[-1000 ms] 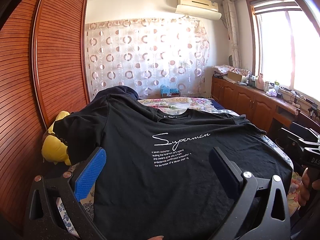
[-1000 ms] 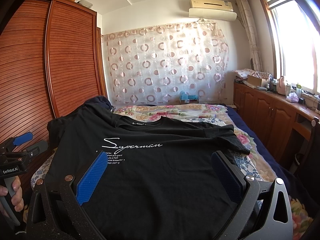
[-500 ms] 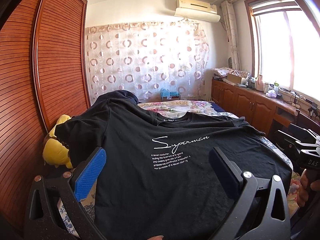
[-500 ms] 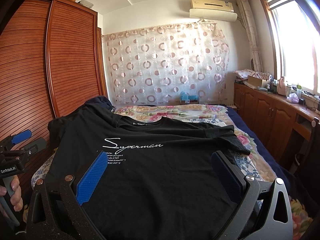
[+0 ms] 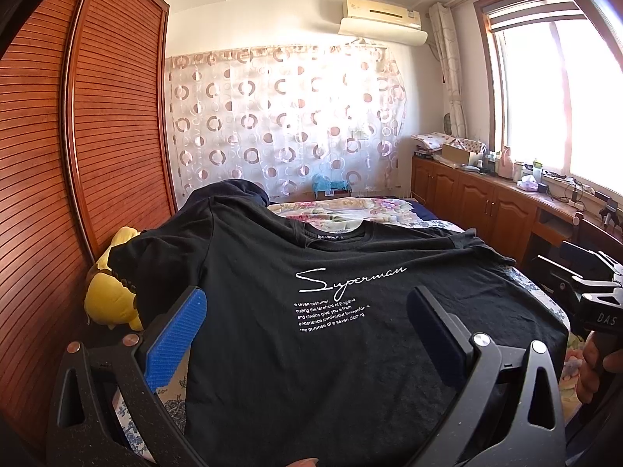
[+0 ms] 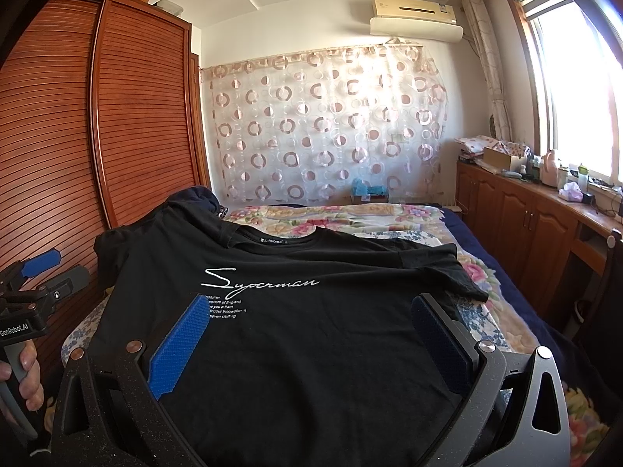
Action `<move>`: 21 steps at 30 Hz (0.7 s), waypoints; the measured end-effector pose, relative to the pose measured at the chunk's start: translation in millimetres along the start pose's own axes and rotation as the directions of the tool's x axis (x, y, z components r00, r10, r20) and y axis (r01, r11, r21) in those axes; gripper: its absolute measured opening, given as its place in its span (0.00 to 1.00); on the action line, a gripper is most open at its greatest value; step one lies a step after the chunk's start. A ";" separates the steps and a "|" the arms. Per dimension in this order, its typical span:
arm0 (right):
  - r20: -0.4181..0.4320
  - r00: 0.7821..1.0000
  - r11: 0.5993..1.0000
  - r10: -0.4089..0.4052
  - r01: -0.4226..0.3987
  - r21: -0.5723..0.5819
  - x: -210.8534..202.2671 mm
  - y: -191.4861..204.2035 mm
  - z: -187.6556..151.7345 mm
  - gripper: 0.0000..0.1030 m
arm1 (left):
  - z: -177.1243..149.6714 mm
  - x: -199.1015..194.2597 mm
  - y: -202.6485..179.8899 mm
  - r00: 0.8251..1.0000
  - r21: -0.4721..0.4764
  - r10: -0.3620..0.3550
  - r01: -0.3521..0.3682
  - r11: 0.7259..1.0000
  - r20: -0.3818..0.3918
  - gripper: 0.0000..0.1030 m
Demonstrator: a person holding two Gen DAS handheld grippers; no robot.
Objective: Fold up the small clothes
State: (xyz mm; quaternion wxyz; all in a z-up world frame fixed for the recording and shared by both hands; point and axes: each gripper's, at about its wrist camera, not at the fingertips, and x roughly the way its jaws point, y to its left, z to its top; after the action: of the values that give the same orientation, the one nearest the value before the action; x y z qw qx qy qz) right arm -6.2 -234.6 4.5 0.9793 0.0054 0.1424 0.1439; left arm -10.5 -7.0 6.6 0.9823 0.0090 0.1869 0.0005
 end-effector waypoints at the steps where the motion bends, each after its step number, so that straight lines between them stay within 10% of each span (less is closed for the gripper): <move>1: 0.000 1.000 1.000 0.000 0.000 0.000 0.1 0.0 0.0 1.00 | 0.0 -0.1 -0.1 1.000 0.000 0.000 0.000 1.000 0.001 1.00; 21: 0.002 1.000 1.000 0.012 -0.012 0.001 1.8 3.5 0.9 1.00 | -0.3 -0.2 -1.0 1.000 0.002 0.001 -0.001 1.000 0.002 1.00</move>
State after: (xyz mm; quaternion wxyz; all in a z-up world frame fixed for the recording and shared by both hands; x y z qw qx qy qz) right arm -5.2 -230.8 5.1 0.9785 0.0070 0.1415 0.1496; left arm -10.8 -8.0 6.4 0.9825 0.0103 0.1860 0.0007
